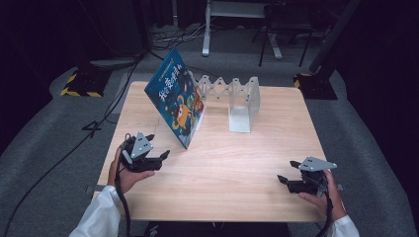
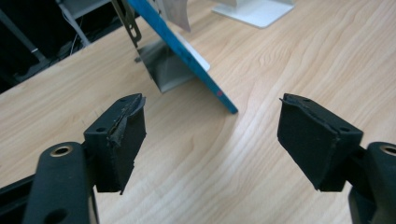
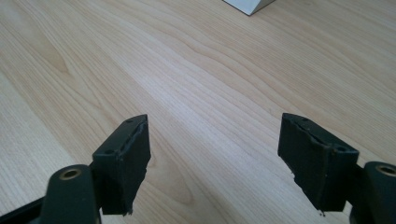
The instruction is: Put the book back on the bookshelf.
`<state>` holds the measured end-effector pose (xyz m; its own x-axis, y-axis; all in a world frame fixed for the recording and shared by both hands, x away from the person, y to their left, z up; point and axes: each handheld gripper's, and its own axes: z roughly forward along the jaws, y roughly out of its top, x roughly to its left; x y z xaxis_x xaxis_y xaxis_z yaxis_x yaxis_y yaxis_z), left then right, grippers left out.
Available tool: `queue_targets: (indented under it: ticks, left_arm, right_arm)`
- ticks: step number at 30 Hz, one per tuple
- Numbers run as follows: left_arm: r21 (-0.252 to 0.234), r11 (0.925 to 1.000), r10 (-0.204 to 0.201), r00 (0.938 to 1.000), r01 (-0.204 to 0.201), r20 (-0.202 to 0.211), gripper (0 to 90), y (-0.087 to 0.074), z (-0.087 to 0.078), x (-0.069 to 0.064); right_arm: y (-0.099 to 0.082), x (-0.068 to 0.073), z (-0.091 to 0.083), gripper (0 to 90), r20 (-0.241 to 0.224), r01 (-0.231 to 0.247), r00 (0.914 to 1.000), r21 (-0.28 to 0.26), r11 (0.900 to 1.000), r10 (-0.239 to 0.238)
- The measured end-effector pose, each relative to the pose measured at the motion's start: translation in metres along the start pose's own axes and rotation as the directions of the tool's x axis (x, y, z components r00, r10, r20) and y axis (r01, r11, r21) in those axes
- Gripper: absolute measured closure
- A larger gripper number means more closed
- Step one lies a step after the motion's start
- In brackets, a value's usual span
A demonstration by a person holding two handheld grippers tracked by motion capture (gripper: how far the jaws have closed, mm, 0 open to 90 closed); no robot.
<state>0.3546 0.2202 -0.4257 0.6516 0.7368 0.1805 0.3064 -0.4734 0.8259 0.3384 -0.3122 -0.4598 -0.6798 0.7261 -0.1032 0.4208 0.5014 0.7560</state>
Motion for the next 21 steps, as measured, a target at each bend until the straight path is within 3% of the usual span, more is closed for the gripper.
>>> queue_targets:
  ticks: [2, 6, 7, 11, 13, 21]
  left_arm:
    - [0.026, 0.9996, 0.008, 0.9998, -0.008, -0.017, 22.3, -0.004, 0.000, -0.003]
    - [0.070, 0.9970, 0.034, 0.9994, -0.034, 0.001, 18.0, -0.012, 0.000, -0.009]
    - [0.090, 0.9945, 0.054, 0.9985, -0.054, 0.003, 17.8, -0.016, 0.000, -0.011]
    - [0.116, 0.9905, 0.074, 0.9972, -0.075, 0.014, 17.6, -0.023, -0.001, -0.015]
    - [0.142, 0.9858, 0.090, 0.9959, -0.089, 0.001, 17.7, -0.029, -0.002, -0.018]
    - [0.199, 0.9743, 0.107, 0.9943, -0.105, 0.001, 17.5, -0.050, -0.006, -0.021]
  right_arm:
    - [-0.001, -0.001, -0.002, 25.4, 0.000, -0.002, 1.0000, 0.004, 1.0000, 0.002]
    - [-0.006, -0.001, -0.005, 23.2, 0.017, -0.001, 0.9999, 0.016, 0.9999, 0.001]
    - [-0.007, -0.001, -0.005, 22.7, 0.018, -0.003, 0.9998, 0.017, 0.9999, 0.002]
    - [-0.012, -0.003, -0.008, 21.6, 0.017, 0.003, 0.9998, 0.018, 0.9998, -0.003]
    - [-0.015, -0.004, -0.009, 21.5, 0.027, -0.006, 0.9996, 0.024, 0.9997, 0.005]
    - [-0.031, -0.011, -0.011, 21.5, 0.067, -0.014, 0.9977, 0.053, 0.9985, 0.011]
